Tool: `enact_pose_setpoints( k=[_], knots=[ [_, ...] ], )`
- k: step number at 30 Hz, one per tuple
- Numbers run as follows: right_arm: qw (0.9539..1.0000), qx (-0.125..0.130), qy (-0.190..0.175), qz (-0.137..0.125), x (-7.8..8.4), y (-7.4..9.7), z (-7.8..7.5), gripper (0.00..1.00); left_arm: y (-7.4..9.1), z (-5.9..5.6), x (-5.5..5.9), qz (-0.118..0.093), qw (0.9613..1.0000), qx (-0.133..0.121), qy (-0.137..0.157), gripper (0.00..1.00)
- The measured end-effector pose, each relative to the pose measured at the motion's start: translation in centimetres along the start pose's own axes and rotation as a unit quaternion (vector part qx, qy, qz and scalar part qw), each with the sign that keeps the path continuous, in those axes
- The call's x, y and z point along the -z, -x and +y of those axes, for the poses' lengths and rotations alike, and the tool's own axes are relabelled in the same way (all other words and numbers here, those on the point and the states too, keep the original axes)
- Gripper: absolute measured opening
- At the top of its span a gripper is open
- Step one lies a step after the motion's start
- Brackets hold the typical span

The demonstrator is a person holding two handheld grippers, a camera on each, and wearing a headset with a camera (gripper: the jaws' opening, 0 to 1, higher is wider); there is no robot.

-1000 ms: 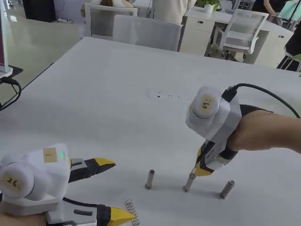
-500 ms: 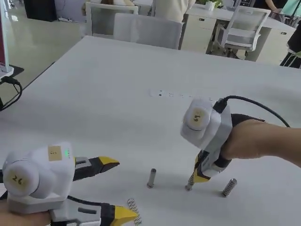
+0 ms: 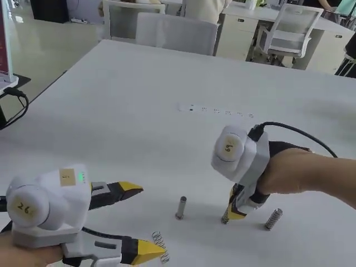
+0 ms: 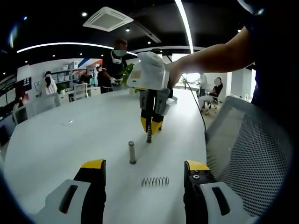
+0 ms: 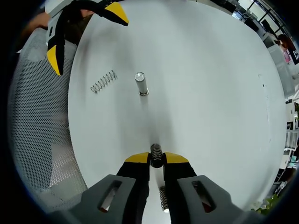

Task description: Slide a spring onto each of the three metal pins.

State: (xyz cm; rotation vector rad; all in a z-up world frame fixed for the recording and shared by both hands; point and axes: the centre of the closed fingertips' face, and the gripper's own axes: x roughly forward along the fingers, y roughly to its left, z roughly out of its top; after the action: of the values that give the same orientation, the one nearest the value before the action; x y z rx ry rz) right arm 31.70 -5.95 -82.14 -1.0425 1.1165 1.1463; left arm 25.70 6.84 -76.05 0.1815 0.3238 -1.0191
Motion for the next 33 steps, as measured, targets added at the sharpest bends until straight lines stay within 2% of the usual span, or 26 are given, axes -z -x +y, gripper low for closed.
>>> enact_pose_setpoints(
  k=[9,12,20,33],
  knots=[
    [1.0,0.001,-0.001,-0.004,-0.1,0.0,-0.2,0.09,-0.1,0.1,0.0,0.0,1.0,0.001,0.0,0.64],
    [1.0,-0.002,-0.001,-0.008,-0.2,-0.2,0.0,0.14,-0.1,0.1,0.0,0.001,1.0,0.002,0.0,0.64],
    [0.9999,0.003,-0.001,-0.016,-0.3,0.3,-0.1,0.17,0.0,0.1,0.0,0.002,1.0,0.001,0.001,0.64],
    [0.9993,0.013,-0.021,-0.029,0.8,1.3,-0.4,0.18,0.0,0.1,0.2,0.001,1.0,0.002,0.001,0.64]
  ],
)
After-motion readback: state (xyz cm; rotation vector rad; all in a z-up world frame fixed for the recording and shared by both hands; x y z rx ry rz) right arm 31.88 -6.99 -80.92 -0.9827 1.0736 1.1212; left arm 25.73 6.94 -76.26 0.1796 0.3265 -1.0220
